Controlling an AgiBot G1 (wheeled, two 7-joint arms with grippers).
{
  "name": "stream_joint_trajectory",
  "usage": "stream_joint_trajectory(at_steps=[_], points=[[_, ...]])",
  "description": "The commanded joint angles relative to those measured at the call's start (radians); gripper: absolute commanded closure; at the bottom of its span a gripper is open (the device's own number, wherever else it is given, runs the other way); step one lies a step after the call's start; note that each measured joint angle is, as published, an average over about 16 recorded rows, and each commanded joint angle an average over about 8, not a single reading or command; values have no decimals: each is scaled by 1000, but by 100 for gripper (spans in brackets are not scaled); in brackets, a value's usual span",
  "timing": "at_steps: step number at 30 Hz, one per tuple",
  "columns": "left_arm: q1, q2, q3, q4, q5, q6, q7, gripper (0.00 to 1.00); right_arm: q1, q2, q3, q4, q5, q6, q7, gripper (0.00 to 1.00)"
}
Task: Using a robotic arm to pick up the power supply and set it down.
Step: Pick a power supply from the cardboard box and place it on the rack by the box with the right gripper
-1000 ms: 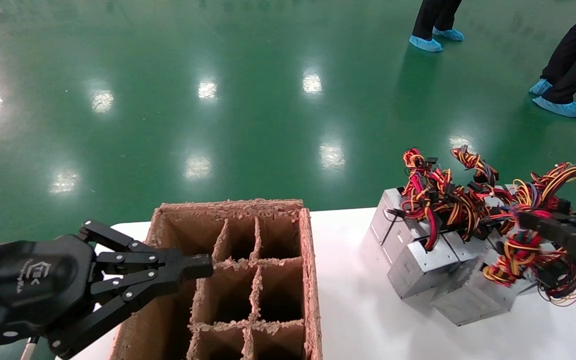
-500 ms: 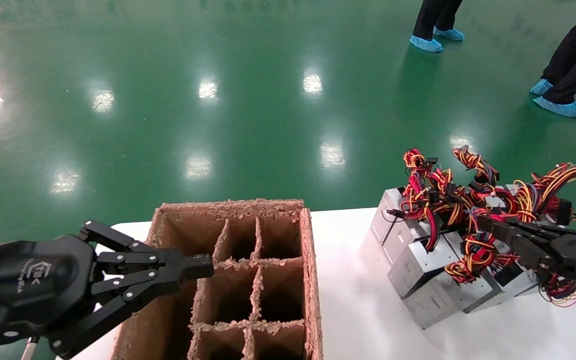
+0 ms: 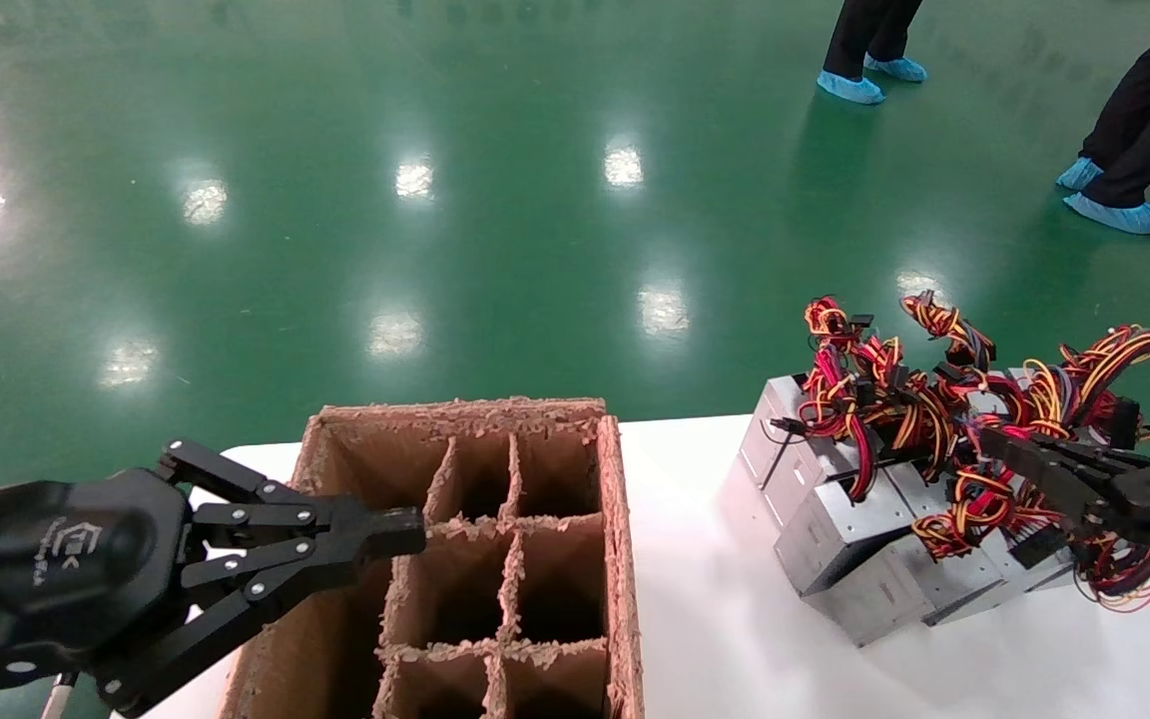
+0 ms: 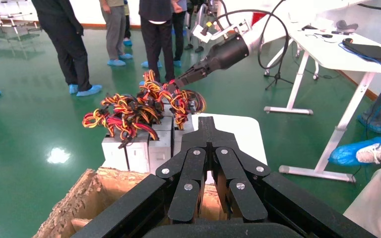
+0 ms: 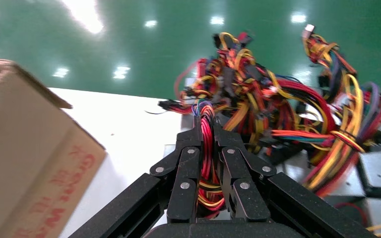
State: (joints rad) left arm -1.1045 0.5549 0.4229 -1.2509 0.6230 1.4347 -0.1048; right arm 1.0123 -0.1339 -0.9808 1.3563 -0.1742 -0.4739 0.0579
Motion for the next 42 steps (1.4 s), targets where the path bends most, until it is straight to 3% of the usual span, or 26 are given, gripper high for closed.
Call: stream_joint_trajectory(at_steps=[1, 10, 12, 18, 20, 42], points=[[0, 0, 0, 0, 0, 0, 0, 100, -1, -4, -2, 1, -5, 30, 3, 100], [0, 0, 0, 0, 0, 0, 0, 100, 6, -52, -28, 3, -41, 144, 28, 100], [0, 0, 0, 0, 0, 0, 0, 100, 10, -61, -36, 3, -50, 158, 36, 85], [0, 0, 0, 0, 0, 0, 0, 100, 27, -75, -59, 2, -75, 181, 64, 10], [0, 0, 0, 0, 0, 0, 0, 100, 35, -76, -65, 2, -83, 183, 74, 0], [0, 0, 0, 0, 0, 0, 0, 100, 119, -33, -59, 4, -126, 106, 117, 0]])
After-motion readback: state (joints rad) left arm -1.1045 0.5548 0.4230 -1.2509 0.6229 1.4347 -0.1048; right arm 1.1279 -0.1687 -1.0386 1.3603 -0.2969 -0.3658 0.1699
